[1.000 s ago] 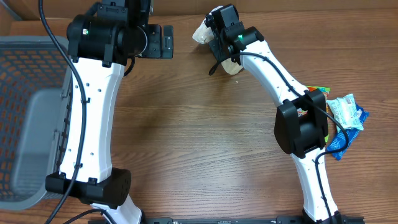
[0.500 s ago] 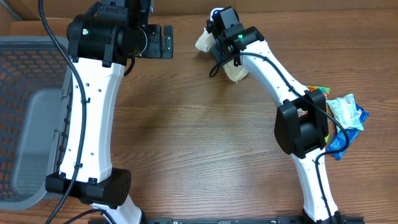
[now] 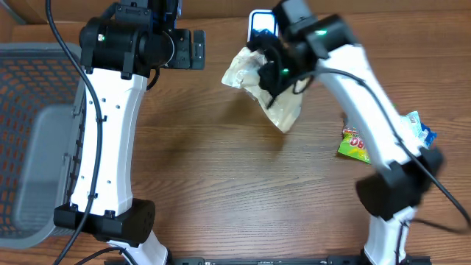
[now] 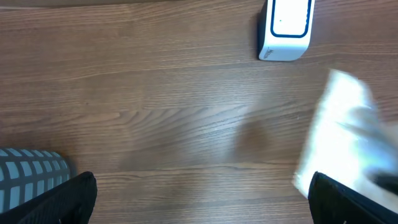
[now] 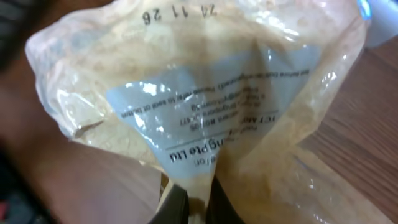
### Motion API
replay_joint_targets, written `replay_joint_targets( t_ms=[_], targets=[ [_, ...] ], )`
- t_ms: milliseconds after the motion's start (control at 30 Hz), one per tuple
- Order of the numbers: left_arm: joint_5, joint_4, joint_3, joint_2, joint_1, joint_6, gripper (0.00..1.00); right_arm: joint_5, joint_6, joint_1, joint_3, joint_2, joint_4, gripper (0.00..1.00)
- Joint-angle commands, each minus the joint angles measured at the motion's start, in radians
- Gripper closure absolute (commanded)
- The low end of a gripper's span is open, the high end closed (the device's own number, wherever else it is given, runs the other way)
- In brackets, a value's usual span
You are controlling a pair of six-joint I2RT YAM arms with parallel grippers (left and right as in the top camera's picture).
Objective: Scan the item barcode
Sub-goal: 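Carry the mushroom bag right and drop it on the other packets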
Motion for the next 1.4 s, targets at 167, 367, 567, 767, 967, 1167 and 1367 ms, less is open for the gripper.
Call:
replay_joint_targets(
  t_ms=[167,367,567,767,967,1167,1367],
  targets=[
    [-0.006,0.003,-0.003,0.008,0.003,0.019,0.00,-0.476,-0.452,-0.158,0.030,-0.257,-0.272,0.96],
    [-0.006,0.003,-0.003,0.008,0.003,0.019,0.00,-0.365,-0.298,-0.289,0.029,-0.290,-0.272,0.96],
    [-0.006,0.003,-0.003,0.009,0.003,0.019,0.00,-0.111,0.034,-0.410,0.023,-0.285,-0.271,0.96],
    [-0.006,0.003,-0.003,0.009,0.003,0.019,0.00,0.248,0.395,-0.508,-0.191,-0.282,-0.177,0.96],
    [-0.006,0.003,-0.003,0.008,0.003,0.019,0.00,0.386,0.511,-0.552,-0.528,-0.278,0.058,0.96],
    [-0.006,0.003,-0.003,0.009,0.003,0.019,0.00,0.392,0.510,-0.581,-0.660,-0.267,0.155,0.66],
    [-0.006,0.003,-0.003,0.008,0.003,0.019,0.01,0.344,0.510,-0.584,-0.608,-0.283,0.152,0.04]
  ],
)
